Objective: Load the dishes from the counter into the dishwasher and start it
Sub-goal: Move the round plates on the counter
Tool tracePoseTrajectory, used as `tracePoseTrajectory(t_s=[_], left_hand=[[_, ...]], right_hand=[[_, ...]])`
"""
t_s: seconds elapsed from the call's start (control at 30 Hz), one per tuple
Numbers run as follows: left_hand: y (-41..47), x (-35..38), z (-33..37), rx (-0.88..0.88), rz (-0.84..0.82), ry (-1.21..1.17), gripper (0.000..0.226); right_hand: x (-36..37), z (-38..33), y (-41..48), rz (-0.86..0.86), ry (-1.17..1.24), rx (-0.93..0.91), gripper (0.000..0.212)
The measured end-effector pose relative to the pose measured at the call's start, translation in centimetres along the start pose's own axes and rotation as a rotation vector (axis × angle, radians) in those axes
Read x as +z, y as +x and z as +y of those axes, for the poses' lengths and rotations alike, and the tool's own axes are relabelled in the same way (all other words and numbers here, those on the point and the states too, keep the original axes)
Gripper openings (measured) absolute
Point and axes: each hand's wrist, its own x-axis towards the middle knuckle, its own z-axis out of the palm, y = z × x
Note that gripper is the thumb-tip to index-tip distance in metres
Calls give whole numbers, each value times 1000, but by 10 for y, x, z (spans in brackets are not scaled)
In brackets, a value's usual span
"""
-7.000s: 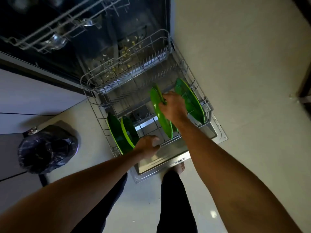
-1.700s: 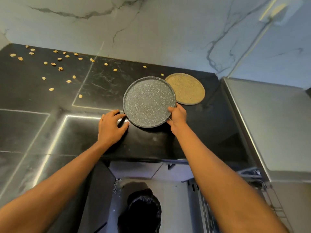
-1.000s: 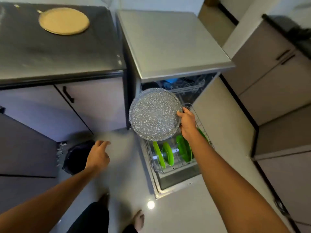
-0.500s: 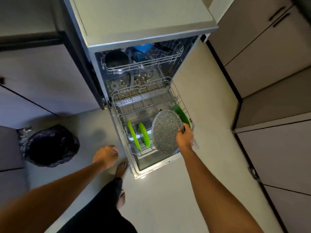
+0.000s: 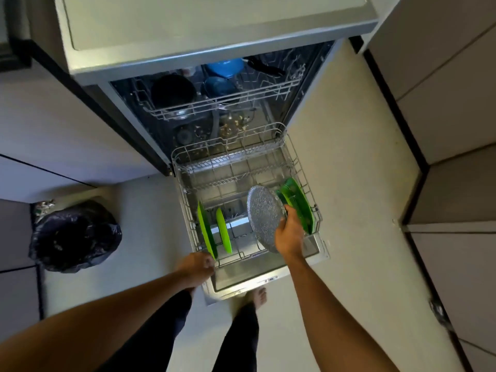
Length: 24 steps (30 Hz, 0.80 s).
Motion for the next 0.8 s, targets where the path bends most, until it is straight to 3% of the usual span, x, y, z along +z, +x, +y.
tracePoseTrajectory(t_s=[0.17,0.57,0.8], left_hand=[[47,43,20,-72,0,-26,25],[112,117,84,-141,31,-129,45],[132,128,86,-172,29,-107,36]], right_hand=[[32,45,30,-26,17,-123,41],[73,106,75,-112,-51,-126,71],[94,120,77,-227,-179,-150,77]])
